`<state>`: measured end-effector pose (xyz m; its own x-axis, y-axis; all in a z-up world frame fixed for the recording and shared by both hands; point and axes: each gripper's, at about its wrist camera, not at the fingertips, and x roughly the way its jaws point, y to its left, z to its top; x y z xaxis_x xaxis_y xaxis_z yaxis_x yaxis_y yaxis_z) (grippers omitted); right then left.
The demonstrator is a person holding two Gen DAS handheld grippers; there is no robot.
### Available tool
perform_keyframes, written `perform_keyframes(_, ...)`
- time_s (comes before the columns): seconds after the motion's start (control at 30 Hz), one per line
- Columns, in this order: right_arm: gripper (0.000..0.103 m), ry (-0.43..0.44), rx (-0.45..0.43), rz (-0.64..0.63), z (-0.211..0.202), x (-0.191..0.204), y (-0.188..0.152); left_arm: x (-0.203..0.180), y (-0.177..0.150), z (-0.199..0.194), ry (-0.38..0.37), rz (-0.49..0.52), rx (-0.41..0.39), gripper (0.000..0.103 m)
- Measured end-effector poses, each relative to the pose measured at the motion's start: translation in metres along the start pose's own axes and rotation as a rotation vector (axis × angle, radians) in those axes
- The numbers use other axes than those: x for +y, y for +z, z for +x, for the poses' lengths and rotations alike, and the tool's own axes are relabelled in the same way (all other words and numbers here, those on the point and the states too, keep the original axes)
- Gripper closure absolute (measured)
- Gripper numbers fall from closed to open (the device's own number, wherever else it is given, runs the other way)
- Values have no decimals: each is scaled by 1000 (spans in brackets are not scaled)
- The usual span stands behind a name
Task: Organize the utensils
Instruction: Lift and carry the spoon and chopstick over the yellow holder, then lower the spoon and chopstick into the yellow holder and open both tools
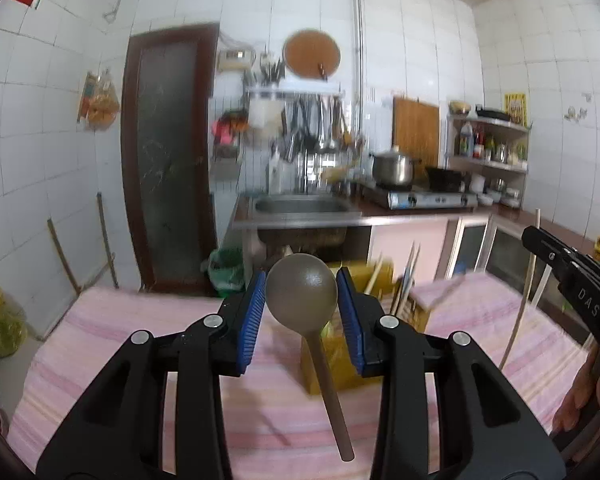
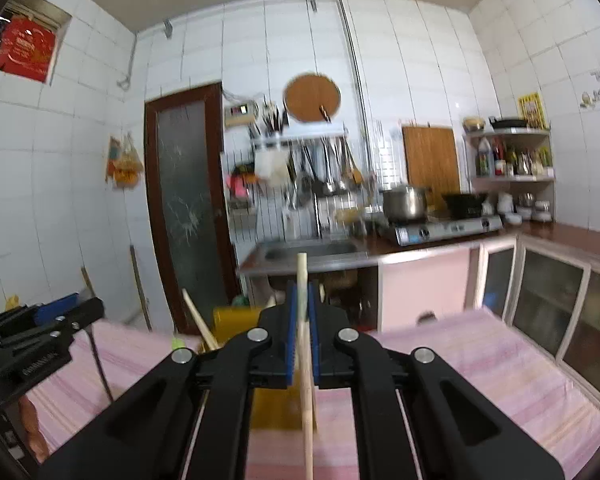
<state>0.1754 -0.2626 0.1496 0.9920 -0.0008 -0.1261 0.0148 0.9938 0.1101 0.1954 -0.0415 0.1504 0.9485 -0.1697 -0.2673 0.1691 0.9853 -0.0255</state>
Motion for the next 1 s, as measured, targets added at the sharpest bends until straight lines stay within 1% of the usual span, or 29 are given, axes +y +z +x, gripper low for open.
perform_keyframes(0.13,97,-1,-92,-23,16,12,36,-9,34,17,12,14,-67,68)
perform_keyframes(0.27,97,-8,-148,-14,39,22,56,-15,58,48,23,23,-105,68)
perform_keyframes(0.37,97,-19,-185,-16,60,28,62,-22,60,70,44,57,-131,68)
perform_keyframes(0.5,97,-19,-188,-12,91,33,55,-27,53,102,63,88,-140,68)
perform_keyframes(0.67,97,-17,-121,-9,126,30,24,-23,32,133,62,94,-105,68)
perform_keyframes(0.8,97,-20,-62,-32,137,28,4,-17,15,147,63,90,-60,67)
perform_keyframes(0.87,97,-25,-31,-38,138,24,0,-11,12,151,48,63,-22,67)
perform_keyframes(0.93,96,-36,10,-48,137,19,-2,-3,14,152,42,40,7,61)
perform_keyframes(0.97,96,-55,35,-61,135,17,-1,1,17,150,43,27,17,49)
perform_keyframes(1.0,95,-70,46,-68,132,15,0,4,19,145,44,16,17,42)
